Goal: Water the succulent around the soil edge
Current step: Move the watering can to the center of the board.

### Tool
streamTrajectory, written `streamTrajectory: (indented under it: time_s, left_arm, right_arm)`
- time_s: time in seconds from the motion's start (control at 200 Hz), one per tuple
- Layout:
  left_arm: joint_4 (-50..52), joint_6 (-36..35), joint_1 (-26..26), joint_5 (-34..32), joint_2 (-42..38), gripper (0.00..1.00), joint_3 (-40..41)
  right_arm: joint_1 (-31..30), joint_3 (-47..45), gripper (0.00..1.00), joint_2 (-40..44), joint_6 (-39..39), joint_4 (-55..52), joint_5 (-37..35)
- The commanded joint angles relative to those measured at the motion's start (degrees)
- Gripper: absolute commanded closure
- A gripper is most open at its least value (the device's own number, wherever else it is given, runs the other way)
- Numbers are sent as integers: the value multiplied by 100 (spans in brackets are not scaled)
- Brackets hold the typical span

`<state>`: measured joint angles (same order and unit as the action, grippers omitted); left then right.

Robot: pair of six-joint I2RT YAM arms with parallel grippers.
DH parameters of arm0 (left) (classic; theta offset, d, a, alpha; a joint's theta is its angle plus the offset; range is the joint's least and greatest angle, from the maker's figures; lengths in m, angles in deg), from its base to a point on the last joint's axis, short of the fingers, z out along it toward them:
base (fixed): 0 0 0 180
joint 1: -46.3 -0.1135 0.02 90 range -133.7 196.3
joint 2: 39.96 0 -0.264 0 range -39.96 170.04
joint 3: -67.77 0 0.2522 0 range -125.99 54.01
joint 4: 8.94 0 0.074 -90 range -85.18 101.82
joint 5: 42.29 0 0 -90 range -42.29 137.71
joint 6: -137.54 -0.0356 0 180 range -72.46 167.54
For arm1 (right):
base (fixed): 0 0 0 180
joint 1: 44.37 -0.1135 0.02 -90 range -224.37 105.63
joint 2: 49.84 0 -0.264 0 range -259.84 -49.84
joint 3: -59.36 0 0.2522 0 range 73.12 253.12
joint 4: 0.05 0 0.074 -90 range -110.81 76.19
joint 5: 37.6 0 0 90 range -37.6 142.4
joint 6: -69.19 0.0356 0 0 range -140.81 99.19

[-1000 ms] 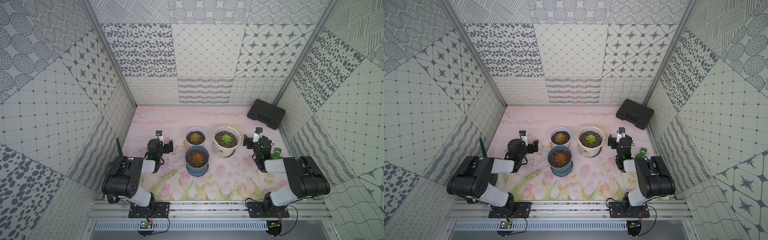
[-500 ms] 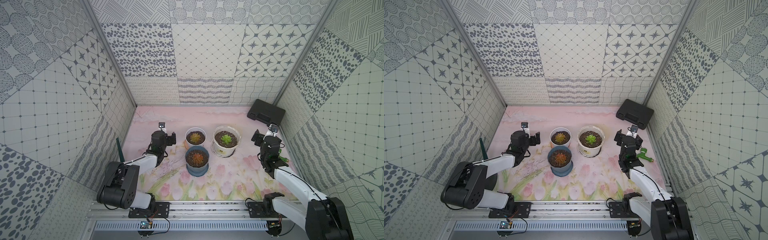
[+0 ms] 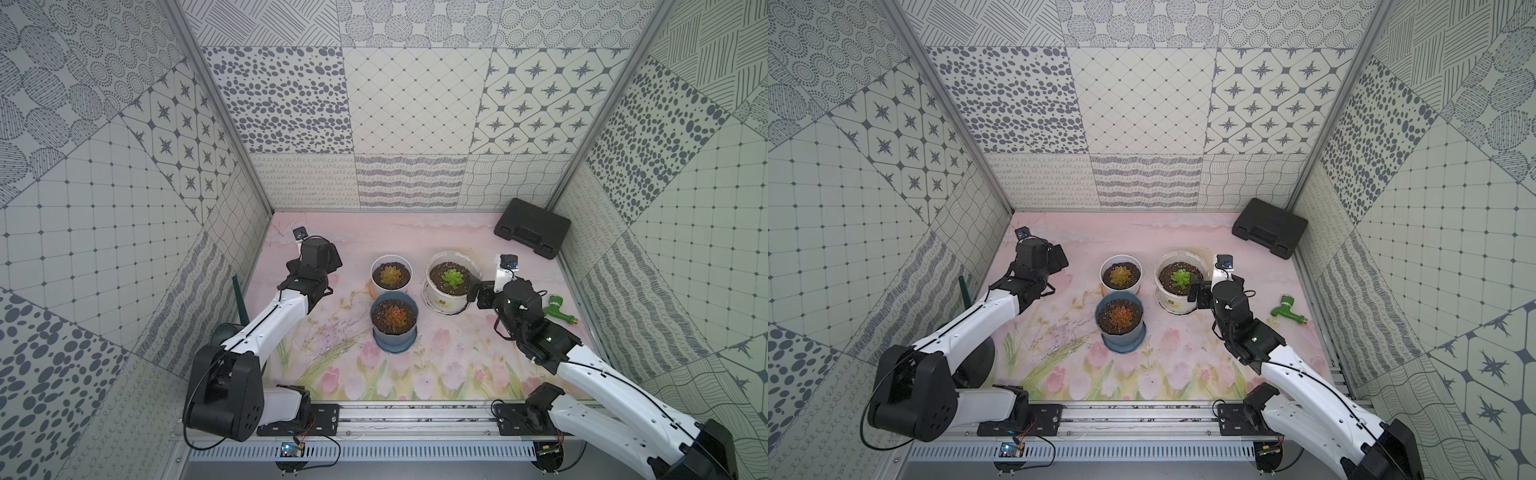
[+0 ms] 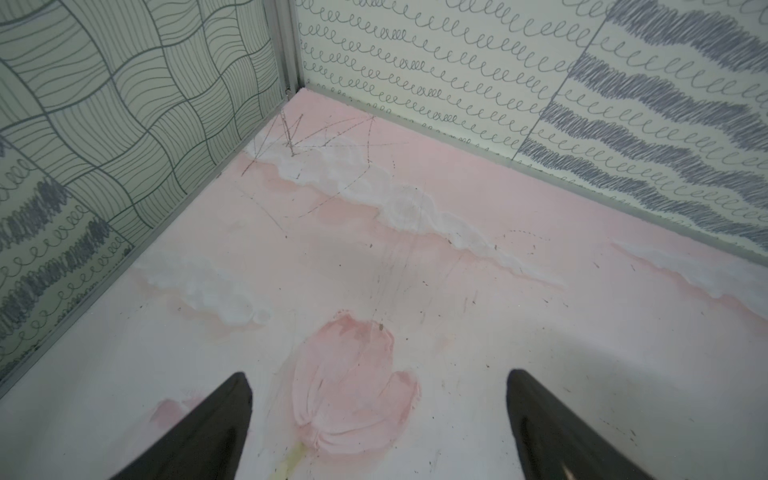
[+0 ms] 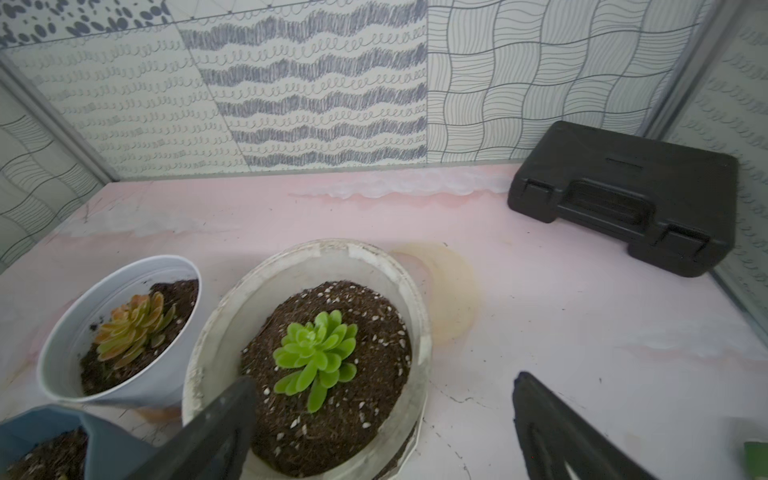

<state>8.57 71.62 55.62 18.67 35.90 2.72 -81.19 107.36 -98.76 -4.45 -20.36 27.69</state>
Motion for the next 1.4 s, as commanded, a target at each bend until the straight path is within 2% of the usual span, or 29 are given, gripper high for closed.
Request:
streamTrajectory:
  time_s: [0.0, 0.23, 0.315, 0.395, 0.515, 0.71, 0.8, 0.86, 0.93, 1.261, 1.396]
  left_arm:
    - [2646, 1082, 3, -912, -604, 1, -439]
    - [4682, 1704, -84, -1999, -1960, 2, -372]
    - [5388, 2057, -334, -2282, -2401, 2, -331]
    - [5954, 2369, -805, -2277, -2681, 2, -331]
    - [6618, 2584, -1703, -2018, -2767, 2, -461]
    - [6684, 2123, -3630, -1083, -2698, 2, -416]
    - [6665, 1824, -4390, -864, -2615, 2, -551]
    - [6751, 1756, -4485, -1080, -2410, 2, -672]
    - [6703, 1659, -4659, -991, -2160, 2, -706]
    - [6037, 1600, -5456, 790, -1724, 1, -318]
    - [5786, 1527, -5490, 1043, -1804, 2, -125]
  right_arm:
    - [-233, -67, 2, 0, 80, 60, 334]
    - [-377, -120, 2, -206, 176, 255, 559]
    - [-389, -154, 2, -265, 196, 315, 572]
    - [-395, -185, 2, -305, 209, 379, 546]
    - [-390, -263, 2, -373, 221, 493, 512]
    - [-388, -292, 2, -625, 233, 636, 440]
    - [-395, -295, 2, -800, 210, 657, 436]
    - [-388, -261, 2, -929, 193, 657, 440]
    - [-392, -225, 2, -1052, 181, 655, 424]
    - [-388, -262, 2, -974, 141, 645, 283]
    - [-392, -361, 2, -736, 155, 757, 306]
